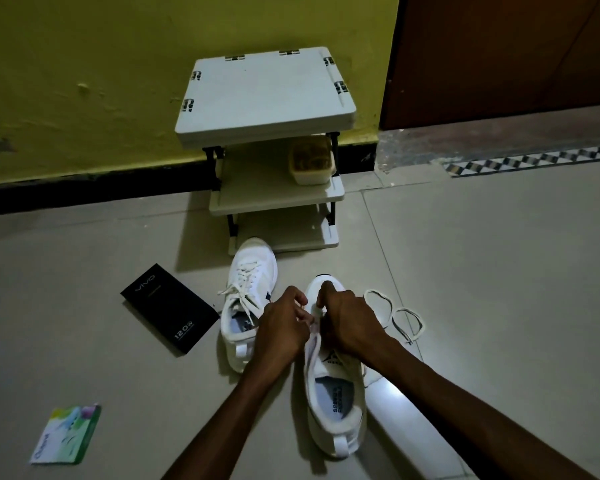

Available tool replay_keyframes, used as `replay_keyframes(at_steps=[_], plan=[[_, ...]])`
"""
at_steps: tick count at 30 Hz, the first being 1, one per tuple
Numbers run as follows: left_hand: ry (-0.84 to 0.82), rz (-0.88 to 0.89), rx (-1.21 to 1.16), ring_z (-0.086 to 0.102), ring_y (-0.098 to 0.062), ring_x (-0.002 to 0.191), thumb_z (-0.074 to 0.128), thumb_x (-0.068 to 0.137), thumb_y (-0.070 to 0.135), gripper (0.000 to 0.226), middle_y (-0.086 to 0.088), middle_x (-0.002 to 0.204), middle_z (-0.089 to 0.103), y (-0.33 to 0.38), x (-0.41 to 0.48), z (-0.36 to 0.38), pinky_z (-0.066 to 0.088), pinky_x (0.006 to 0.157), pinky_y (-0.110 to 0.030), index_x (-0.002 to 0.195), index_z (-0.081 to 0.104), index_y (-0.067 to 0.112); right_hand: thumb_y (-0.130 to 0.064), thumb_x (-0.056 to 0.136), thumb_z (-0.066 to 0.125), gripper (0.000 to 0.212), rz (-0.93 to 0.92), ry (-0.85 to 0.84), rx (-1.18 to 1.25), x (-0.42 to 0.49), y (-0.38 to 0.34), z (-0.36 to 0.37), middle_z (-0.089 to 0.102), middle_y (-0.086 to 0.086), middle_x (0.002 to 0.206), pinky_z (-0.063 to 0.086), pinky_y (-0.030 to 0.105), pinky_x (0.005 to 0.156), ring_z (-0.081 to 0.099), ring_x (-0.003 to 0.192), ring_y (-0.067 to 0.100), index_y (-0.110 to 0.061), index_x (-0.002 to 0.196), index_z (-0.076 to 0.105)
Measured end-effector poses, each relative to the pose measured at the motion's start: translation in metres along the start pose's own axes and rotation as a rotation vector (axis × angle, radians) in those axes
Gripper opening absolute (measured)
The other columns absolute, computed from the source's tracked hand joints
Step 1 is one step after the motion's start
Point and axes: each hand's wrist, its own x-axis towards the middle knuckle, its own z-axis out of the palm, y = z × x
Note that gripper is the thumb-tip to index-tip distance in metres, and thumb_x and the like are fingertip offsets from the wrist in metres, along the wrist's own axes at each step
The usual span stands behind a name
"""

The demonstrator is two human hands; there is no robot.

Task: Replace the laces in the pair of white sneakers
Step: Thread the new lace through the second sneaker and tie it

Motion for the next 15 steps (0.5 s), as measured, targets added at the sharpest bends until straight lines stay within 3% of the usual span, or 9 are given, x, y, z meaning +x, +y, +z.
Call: replay_keyframes(at_steps=[3,7,9,12,15], plan=[[-0.005,0.01,0.011,0.069,-0.017,0.072,0.063,0.074,-0.001,0.034,0.007,0.074,0.071,0.0,0.001,0.002,0.057,0.073,-0.045,0.093,0.054,0.026,-0.017,0.084,0.064,0.049,0.027,0.002,0.014,0.001,0.001,0.001,0.061,0.013,0.106,0.037,0.03,0.066,0.062,0.094,0.032,-0.008,0.126,0.039],[0.026,0.049,0.109,0.066,-0.011,0.073,0.068,0.077,0.005,0.034,0.012,0.077,0.07,0.004,-0.001,0.005,0.053,0.07,-0.029,0.093,0.052,0.03,-0.012,0.081,0.061,0.028,0.114,0.154,0.147,-0.003,-0.002,0.007,0.059,0.002,0.085,0.036,0.027,0.063,0.059,0.077,0.023,-0.014,0.103,0.043],[0.039,0.066,0.124,0.066,-0.01,0.072,0.069,0.078,0.006,0.035,0.013,0.078,0.069,0.003,-0.001,0.006,0.054,0.069,-0.03,0.095,0.053,0.032,-0.013,0.082,0.057,0.02,0.141,0.206,0.178,-0.005,-0.003,0.012,0.06,-0.001,0.08,0.036,0.025,0.06,0.057,0.072,0.018,-0.017,0.098,0.045],[0.021,0.101,0.096,0.067,-0.009,0.07,0.068,0.081,0.008,0.032,0.01,0.079,0.068,0.003,0.0,0.004,0.057,0.069,-0.03,0.1,0.056,0.03,-0.007,0.077,0.057,0.019,0.159,0.238,0.257,-0.006,-0.002,0.012,0.062,-0.004,0.073,0.046,0.028,0.06,0.059,0.068,0.015,-0.022,0.087,0.052],[0.016,0.101,0.073,0.066,-0.006,0.067,0.069,0.082,0.01,0.023,0.008,0.077,0.069,0.006,0.002,0.001,0.05,0.064,-0.02,0.097,0.06,0.026,-0.006,0.077,0.062,0.016,0.144,0.247,0.247,-0.01,-0.001,0.005,0.066,-0.002,0.08,0.052,0.03,0.068,0.063,0.073,0.017,-0.019,0.085,0.06]])
